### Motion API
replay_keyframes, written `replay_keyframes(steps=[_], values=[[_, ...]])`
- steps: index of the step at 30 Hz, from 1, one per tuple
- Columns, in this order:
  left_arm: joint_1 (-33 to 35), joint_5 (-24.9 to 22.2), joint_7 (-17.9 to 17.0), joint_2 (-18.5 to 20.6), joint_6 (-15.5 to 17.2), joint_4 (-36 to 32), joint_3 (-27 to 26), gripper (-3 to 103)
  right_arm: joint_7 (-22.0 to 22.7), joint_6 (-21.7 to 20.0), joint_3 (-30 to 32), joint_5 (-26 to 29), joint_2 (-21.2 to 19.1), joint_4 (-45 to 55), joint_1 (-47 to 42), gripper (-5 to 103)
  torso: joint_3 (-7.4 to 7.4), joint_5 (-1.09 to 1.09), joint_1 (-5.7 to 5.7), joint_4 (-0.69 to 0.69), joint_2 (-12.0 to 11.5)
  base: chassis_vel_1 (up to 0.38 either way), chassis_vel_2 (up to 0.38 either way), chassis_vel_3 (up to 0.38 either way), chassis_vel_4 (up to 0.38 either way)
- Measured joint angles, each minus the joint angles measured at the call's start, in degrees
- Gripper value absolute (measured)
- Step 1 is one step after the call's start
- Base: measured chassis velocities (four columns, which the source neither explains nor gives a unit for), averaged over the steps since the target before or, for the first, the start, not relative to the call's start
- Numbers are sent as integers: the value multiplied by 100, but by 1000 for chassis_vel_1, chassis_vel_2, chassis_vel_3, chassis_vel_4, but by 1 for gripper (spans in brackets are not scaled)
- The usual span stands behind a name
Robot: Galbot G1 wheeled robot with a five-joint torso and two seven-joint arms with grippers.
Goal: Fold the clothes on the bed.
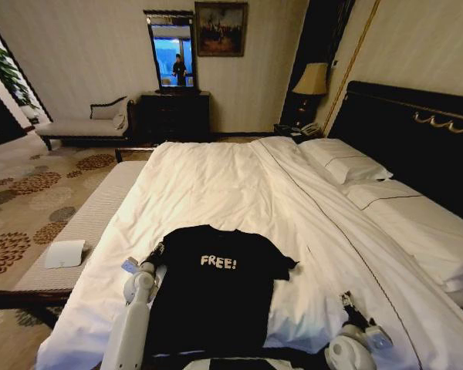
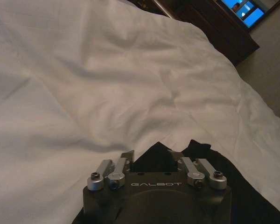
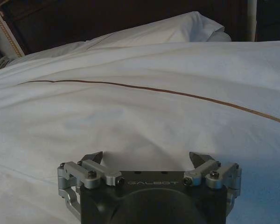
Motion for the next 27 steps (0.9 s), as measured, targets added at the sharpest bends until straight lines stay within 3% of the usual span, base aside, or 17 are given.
replay_keyframes(steps=[2,5,12,15,27], values=[[0,7,0,-6,-6,8,0,40,3,0,2,0,-1,-2,0,100,0,0,0,0,0,0,0,0,0],[1,11,0,-25,-19,20,-3,25,10,0,2,-4,2,-6,-2,100,0,0,0,0,0,0,0,0,0],[2,3,-2,-40,-21,25,-19,19,18,0,-3,-18,5,2,-23,100,0,0,0,0,0,0,0,0,0],[11,-9,-2,-39,-21,-1,-43,6,25,0,0,-18,-12,6,-26,100,0,0,0,0,0,0,0,0,0],[63,-28,-3,-18,-21,-49,-94,0,36,2,2,-14,-17,-20,-24,100,0,-1,0,0,0,0,0,0,0]])
